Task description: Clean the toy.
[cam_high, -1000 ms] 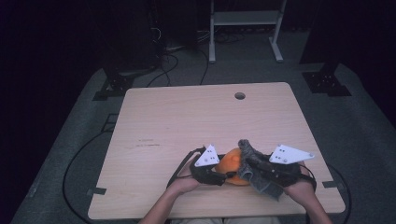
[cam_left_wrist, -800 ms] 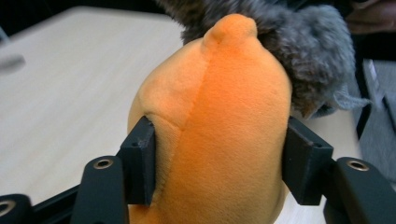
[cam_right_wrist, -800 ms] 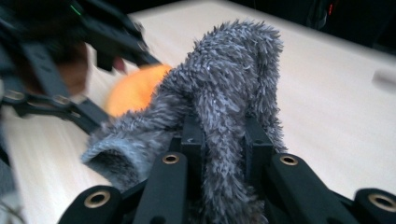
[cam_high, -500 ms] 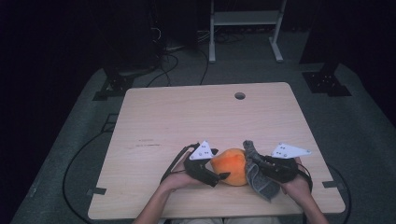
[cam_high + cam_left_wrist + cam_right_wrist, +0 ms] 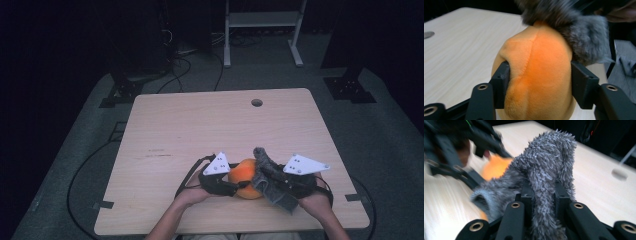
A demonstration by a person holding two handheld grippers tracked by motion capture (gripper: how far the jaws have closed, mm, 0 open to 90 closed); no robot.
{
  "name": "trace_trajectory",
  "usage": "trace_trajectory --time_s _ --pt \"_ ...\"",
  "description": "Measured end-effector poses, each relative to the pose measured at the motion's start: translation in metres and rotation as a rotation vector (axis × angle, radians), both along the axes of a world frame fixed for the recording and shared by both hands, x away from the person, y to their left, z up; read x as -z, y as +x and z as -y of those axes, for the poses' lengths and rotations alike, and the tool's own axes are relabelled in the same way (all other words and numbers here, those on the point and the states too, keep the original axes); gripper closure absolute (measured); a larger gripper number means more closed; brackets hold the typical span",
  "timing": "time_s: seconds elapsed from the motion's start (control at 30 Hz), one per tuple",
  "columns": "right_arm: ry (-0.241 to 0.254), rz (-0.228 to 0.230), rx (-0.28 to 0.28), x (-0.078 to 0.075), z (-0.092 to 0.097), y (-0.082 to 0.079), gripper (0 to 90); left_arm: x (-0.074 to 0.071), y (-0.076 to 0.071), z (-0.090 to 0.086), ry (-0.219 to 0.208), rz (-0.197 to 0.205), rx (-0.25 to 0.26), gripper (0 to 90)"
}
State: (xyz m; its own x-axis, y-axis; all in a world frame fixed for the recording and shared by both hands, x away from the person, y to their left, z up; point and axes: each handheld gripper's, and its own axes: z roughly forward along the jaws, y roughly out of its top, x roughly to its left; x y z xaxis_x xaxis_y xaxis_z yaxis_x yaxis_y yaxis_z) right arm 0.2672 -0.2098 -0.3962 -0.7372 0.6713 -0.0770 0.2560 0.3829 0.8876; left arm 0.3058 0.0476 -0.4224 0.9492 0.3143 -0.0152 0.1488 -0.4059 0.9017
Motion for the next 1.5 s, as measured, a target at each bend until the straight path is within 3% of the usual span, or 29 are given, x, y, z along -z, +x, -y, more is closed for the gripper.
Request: trace_trajectory --time_s 0.03,0.1,0.13,0.2,0.27,0.33,0.37,0.47,0.53,0.57,0.63,0.7,0.73,0.8,0.83,0.87,0.97,1.03,1.17,1.3,1.37,1.43,1.5 --pt "0.04 -0.039 0.002 0.007 0.005 0.003 74.5 0.0 0.002 -0.001 -0.013 -0.014 0.011 24.8" --pt "0.05 -0.051 0.02 0.01 0.012 0.006 74.5 0.001 0.007 -0.005 -0.031 -0.034 0.006 13.8" --pt "0.052 -0.05 0.039 0.01 0.016 0.007 74.5 0.005 0.01 -0.005 -0.006 -0.048 -0.014 9.2" --pt "0.057 -0.057 0.049 0.01 0.02 0.008 74.5 0.014 0.012 0.0 0.039 -0.061 -0.01 8.0" --pt "0.045 -0.053 0.042 0.01 0.017 0.008 74.5 0.019 0.01 0.006 0.03 -0.054 -0.005 13.5" --pt "0.01 -0.037 0.051 0.007 0.013 0.006 74.6 0.016 0.005 0.006 0.004 -0.011 -0.028 23.8" --pt "0.005 0.006 0.067 0.001 0.015 0.003 75.0 0.013 0.004 0.005 -0.004 -0.011 -0.029 31.7" --pt "0.081 0.079 0.041 -0.021 0.018 -0.008 75.1 -0.004 0.0 0.001 -0.009 0.014 -0.022 36.9" --pt "0.081 0.087 0.011 -0.029 0.014 -0.011 75.1 -0.006 -0.002 0.002 0.016 0.018 -0.007 37.1" --pt "0.065 0.072 0.0 -0.025 0.009 -0.009 75.1 -0.003 -0.003 0.004 0.038 0.015 -0.005 36.9" --pt "0.002 0.018 -0.001 -0.004 0.0 -0.001 75.1 0.005 -0.003 0.007 0.078 0.005 0.022 32.1" --pt "0.024 -0.037 -0.008 0.013 0.0 0.003 75.1 0.008 0.0 0.006 0.064 0.005 0.033 21.6" --pt "0.033 -0.041 -0.006 0.012 0.003 0.004 75.0 0.009 0.001 0.005 0.046 0.005 0.03 17.8" --pt "0.042 -0.041 0.01 0.009 0.009 0.005 75.1 0.014 0.004 0.011 0.079 0.0 0.008 7.4" --pt "0.05 -0.051 0.006 0.01 0.01 0.006 75.0 0.018 0.004 0.014 0.091 -0.001 0.008 6.8" --pt "0.048 -0.049 0.004 0.011 0.01 0.007 75.0 0.022 0.002 0.017 0.089 0.009 0.002 7.2" --pt "0.012 -0.027 0.022 0.009 0.012 0.009 74.9 0.02 0.0 0.017 0.068 0.042 -0.036 24.0" --pt "0.028 -0.037 0.047 0.007 0.022 0.012 74.8 0.02 0.0 0.016 0.065 0.037 -0.048 29.9" --pt "0.007 -0.039 0.066 0.006 0.028 0.008 75.0 0.02 -0.001 0.018 0.063 0.048 -0.048 30.5" --pt "-0.015 0.006 0.006 -0.005 0.009 -0.002 75.0 0.02 0.0 0.015 0.061 0.037 -0.049 30.7" --pt "-0.013 0.01 -0.005 -0.005 0.008 0.0 74.9 0.02 0.001 0.011 0.042 0.02 -0.044 32.3" --pt "0.011 -0.012 0.02 0.002 0.017 0.006 74.8 0.02 0.003 0.011 0.031 0.006 -0.05 32.8" --pt "-0.023 -0.028 0.072 0.012 0.027 0.012 74.8 0.021 0.002 0.014 0.035 0.013 -0.053 32.9"
